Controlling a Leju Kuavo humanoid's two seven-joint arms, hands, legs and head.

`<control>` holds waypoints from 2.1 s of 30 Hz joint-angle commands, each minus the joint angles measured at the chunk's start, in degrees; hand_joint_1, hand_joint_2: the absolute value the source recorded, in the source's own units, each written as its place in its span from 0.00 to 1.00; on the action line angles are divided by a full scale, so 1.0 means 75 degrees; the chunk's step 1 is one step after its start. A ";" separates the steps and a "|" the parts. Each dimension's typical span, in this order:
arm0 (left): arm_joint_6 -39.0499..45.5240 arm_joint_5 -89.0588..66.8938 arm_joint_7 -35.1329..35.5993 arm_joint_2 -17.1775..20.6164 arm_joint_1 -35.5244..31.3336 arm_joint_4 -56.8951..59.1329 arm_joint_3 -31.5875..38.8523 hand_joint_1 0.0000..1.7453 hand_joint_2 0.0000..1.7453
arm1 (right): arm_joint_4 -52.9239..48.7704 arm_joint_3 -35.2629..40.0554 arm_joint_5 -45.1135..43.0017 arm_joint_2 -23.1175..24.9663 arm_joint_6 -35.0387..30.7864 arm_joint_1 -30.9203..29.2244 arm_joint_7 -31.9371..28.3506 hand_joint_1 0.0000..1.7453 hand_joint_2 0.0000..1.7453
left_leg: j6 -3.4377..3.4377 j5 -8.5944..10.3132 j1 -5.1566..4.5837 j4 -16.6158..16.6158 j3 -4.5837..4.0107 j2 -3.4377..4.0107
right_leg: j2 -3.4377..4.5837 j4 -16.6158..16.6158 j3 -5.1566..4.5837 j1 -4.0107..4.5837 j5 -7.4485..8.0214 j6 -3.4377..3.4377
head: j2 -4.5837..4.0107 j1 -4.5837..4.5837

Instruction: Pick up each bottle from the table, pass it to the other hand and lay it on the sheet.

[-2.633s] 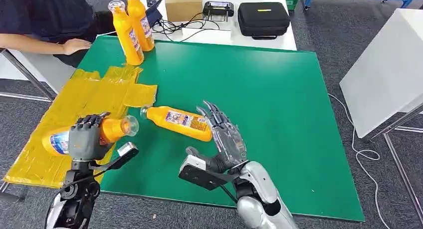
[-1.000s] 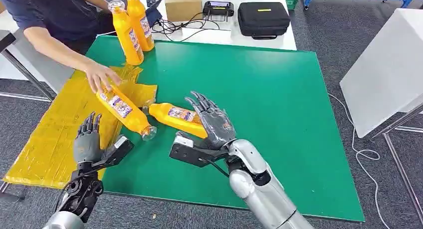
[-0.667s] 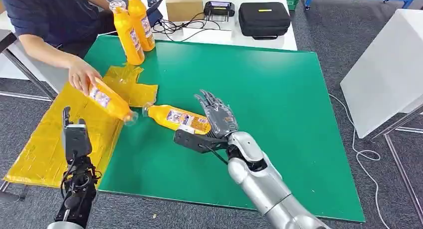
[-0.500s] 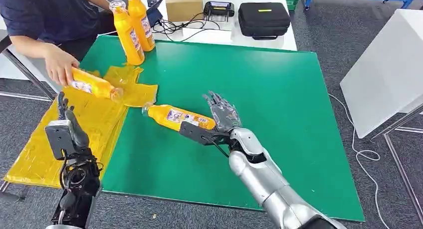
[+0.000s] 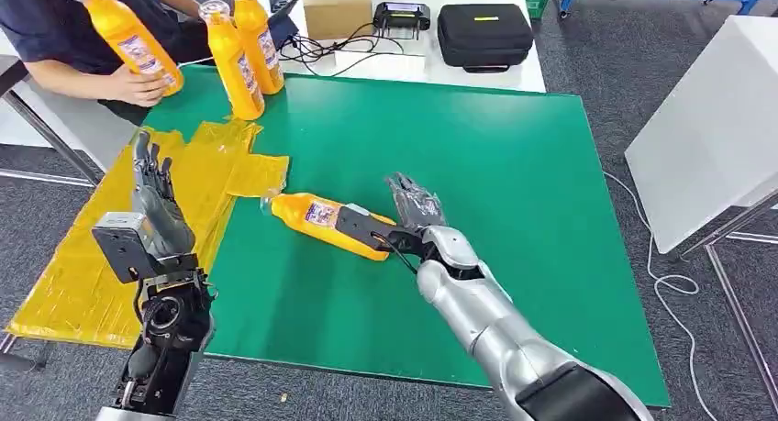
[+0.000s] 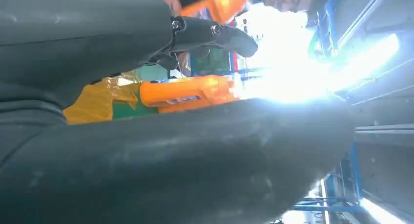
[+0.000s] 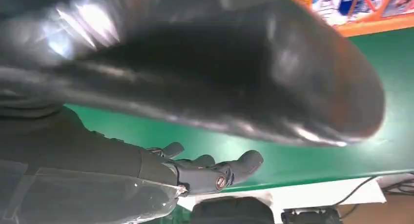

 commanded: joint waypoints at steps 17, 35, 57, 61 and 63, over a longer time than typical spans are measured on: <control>0.0190 0.0248 -0.0125 0.0086 0.0186 -0.0596 -0.0555 0.00 0.00 | 0.1323 0.1931 -0.1264 0.0339 0.0409 -0.0593 0.0591 0.00 0.00 | -0.0018 -0.0014 0.0010 -0.0003 0.0034 0.0000 | 0.0016 -0.0010 0.0041 0.0007 -0.0014 -0.0013 | 0.0000 -0.0003; 0.0082 0.0366 -0.0149 0.0047 0.0410 -0.0861 -0.0759 0.00 0.00 | 0.1994 0.2268 -0.0674 0.0297 0.0246 -0.0534 0.1221 0.00 1.00 | -0.0013 -0.0006 0.0007 -0.0003 0.0020 -0.0010 | 0.0003 -0.0009 0.0027 0.0005 -0.0009 -0.0009 | -0.0003 -0.0003; 0.0186 0.0756 -0.0385 0.0247 0.0955 -0.1403 -0.0522 0.00 0.00 | 0.1908 0.2945 0.1243 0.0339 0.1082 -0.0627 0.2420 0.00 1.00 | -0.0020 -0.0015 0.0008 -0.0005 0.0043 0.0007 | 0.0026 -0.0010 0.0046 0.0005 -0.0014 -0.0016 | -0.0003 -0.0003; 0.0264 0.0835 -0.0496 0.0317 0.1325 -0.1620 -0.0283 0.00 0.00 | 0.1290 0.3165 0.1491 0.0339 0.1503 -0.0541 0.2822 0.00 0.00 | -0.0017 -0.0017 0.0008 -0.0003 0.0031 0.0028 | 0.0043 -0.0008 0.0030 0.0007 -0.0008 -0.0012 | -0.0003 -0.0003; 0.0297 0.0891 -0.0517 0.0325 0.1544 -0.1748 -0.0166 0.00 0.00 | 0.0697 0.3110 0.2125 0.0120 0.1520 -0.0411 0.3099 0.00 0.00 | -0.0015 -0.0014 0.0008 -0.0002 0.0025 0.0016 | 0.0029 -0.0006 0.0027 0.0006 -0.0009 -0.0011 | 0.0000 0.0000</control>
